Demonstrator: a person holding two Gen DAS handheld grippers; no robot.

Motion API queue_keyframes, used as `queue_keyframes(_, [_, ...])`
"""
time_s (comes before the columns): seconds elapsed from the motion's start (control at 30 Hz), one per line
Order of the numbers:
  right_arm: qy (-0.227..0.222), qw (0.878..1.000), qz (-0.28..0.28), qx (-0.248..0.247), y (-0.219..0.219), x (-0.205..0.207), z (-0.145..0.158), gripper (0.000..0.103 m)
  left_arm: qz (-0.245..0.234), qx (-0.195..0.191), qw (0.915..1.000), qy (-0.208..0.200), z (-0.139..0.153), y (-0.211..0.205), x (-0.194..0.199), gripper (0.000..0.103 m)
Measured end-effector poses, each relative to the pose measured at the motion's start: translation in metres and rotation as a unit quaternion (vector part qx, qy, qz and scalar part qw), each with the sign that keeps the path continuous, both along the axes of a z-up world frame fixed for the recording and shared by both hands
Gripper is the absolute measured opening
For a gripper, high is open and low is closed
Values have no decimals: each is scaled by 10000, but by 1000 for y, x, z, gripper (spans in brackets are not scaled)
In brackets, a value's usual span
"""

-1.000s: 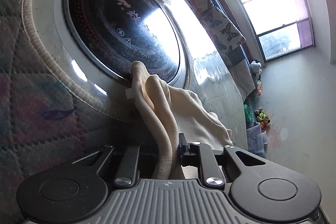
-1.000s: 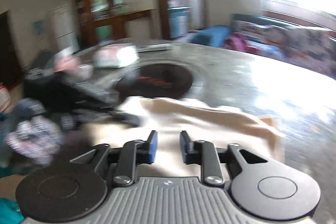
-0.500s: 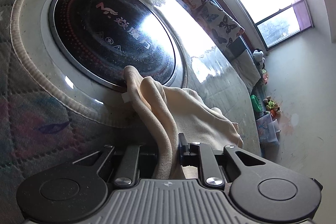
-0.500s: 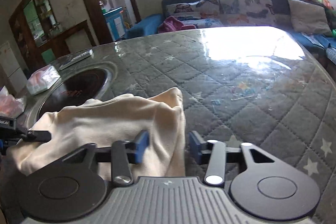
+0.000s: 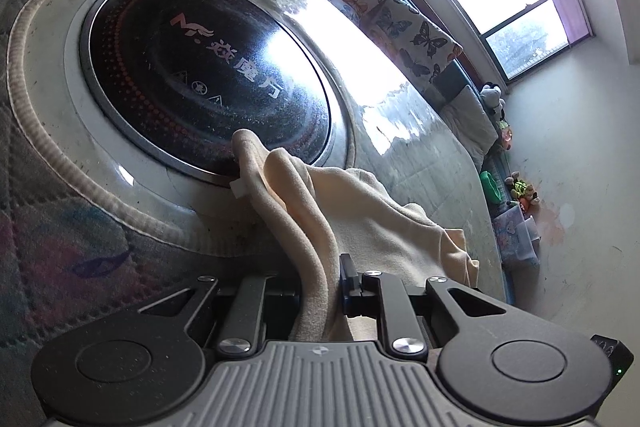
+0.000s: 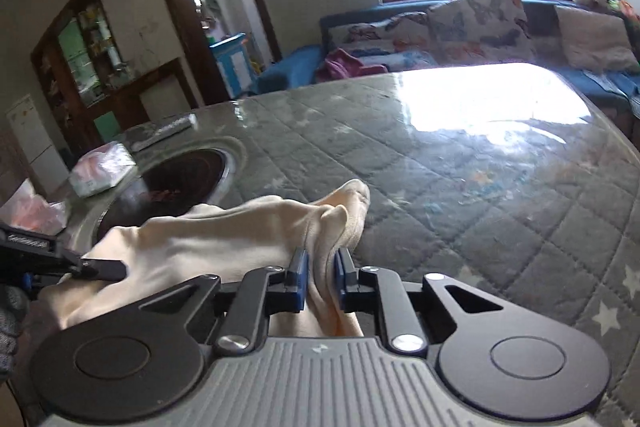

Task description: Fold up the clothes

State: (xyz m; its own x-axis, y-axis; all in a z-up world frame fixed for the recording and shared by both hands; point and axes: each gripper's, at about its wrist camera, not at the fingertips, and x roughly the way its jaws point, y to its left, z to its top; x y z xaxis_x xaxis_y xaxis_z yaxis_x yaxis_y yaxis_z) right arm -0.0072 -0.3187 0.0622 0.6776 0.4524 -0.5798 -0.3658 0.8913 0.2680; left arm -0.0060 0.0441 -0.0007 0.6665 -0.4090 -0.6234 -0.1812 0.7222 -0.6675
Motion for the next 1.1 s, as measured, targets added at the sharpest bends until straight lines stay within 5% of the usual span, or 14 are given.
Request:
queue_keyframes(0.13, [153,9999,-48,42,-2,7,-4,14,-33,64,10000,-26,1,-2,0,19])
queue_keyframes(0.33, [306,9991,-190,235,-14,14,-12,33,-83,148,9999,-26,3,-5,1,19])
queue_keyframes(0.47, [407,9978,-149,507,-22,17,-17,35,-103,210,9997,-39,4,-7,2,19])
queue_keyframes(0.53, [478,9967,-87,646,-23,19,-18,35,-118,275,9995,-60,4,-9,2,19])
queue_keyframes(0.63, [669,9941,40,848,-21,23,-19,20,-137,340,9993,-70,4,-11,2,19])
queue_keyframes(0.87, [771,9924,121,955,-22,26,-20,22,-247,630,9977,-90,8,-19,3,19])
queue_keyframes(1.1, [534,9970,91,558,-6,22,-16,19,-337,956,9948,-112,14,-28,3,19])
